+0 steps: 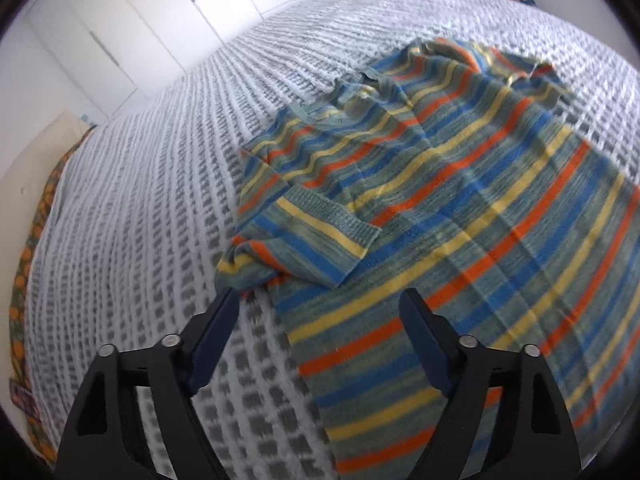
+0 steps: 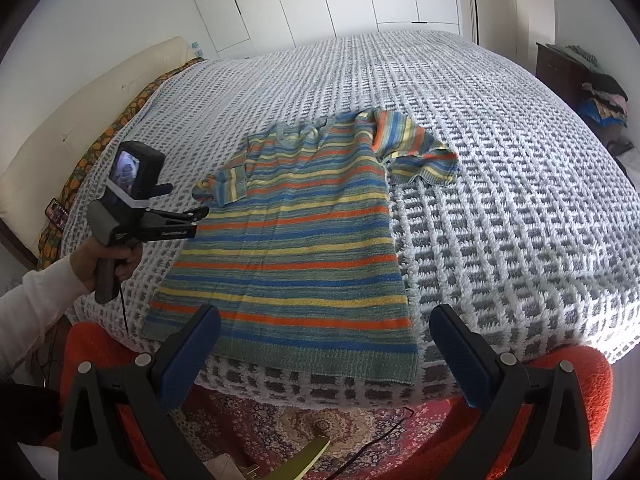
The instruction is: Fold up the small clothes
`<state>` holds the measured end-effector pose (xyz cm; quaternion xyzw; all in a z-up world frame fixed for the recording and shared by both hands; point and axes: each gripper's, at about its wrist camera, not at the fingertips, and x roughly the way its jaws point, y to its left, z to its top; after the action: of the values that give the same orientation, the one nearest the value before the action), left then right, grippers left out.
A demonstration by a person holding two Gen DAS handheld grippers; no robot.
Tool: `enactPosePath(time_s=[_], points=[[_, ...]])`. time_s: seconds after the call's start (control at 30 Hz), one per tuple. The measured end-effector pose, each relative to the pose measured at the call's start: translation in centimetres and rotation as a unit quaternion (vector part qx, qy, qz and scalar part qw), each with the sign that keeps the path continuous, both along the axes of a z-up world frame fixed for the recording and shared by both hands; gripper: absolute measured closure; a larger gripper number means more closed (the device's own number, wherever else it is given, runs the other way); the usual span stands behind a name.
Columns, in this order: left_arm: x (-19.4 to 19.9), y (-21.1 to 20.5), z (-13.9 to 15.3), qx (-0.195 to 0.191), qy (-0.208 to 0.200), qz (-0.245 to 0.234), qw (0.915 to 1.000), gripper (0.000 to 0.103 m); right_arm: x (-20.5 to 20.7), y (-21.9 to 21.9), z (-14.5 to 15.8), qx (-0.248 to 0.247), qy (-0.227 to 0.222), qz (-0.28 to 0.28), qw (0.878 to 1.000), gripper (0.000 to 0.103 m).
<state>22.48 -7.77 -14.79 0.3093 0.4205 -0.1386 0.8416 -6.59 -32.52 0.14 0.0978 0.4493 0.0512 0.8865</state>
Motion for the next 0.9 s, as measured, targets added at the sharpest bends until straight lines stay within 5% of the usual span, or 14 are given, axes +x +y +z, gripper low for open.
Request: enactPosePath(time_s=[0.17,0.2,0.23,0.27,0.33,0.4,0.47,0.53,0.6,0.63,0.7,0.83,0.9], points=[[3.8,-2.3,-4.0,0.066,-0.004,-0.027,0.9974,0.024,1.6,-1.4,-2.0,0.014,0.029,-0.021,0.999,0.0],[4.5,-2.4,-4.5,0.064,0.002,-0.021,0.9977,0.04,2.0,-1.6,-2.3,0.018,0.035,-0.024,0.999,0.0],[5.2,-2.2,-4.8,0.054,0.009,-0.005,0.9985,0.093,2.3,-1.7,-2.7,0.021,0.04,-0.027,0.999,0.0],[6.3,-1.6,-4.7,0.032,0.031,0.028,0.9986,0.092,2.6,-1.8,-2.9,0.023,0.045,-0.03,0.998,0.0],[7.9,2.1,-1.9,-0.086,0.033,0.117,0.9889,0.096,3.3,-1.9,-3.2,0.028,0.049,-0.032,0.998,0.0],[9.0,7.7,1.0,-0.176,0.016,0.224,0.9585,0.096,3.6,-1.8,-3.2,0.029,0.046,-0.032,0.998,0.0],[8.9,14.9,2.8,-0.24,-0.008,0.343,0.9081,0.094,3.9,-1.5,-3.2,0.026,0.045,-0.029,0.998,0.0],[8.3,22.1,2.6,-0.256,-0.018,0.456,0.852,0.067,4.2,-1.2,-3.7,0.029,0.05,-0.026,0.998,0.0],[7.5,26.9,1.2,-0.242,0.005,0.515,0.8224,0.042,4.6,-0.7,-4.2,0.038,0.059,-0.018,0.997,0.0],[6.9,28.4,0.7,-0.236,0.012,0.526,0.8167,0.041,4.7,-0.4,-4.4,0.041,0.062,-0.014,0.997,0.0],[5.8,30.2,0.1,-0.227,0.018,0.52,0.823,0.038,4.9,0.3,-4.4,0.041,0.062,-0.005,0.997,0.0],[6.4,30.4,-2.2,-0.232,0.063,0.471,0.8484,0.037,5.1,1.5,-4.5,0.038,0.065,0.004,0.997,0.0],[7.6,29.3,-3.5,-0.224,0.078,0.432,0.8702,0.042,5.4,2.0,-4.7,0.038,0.074,0.006,0.996,0.0]])
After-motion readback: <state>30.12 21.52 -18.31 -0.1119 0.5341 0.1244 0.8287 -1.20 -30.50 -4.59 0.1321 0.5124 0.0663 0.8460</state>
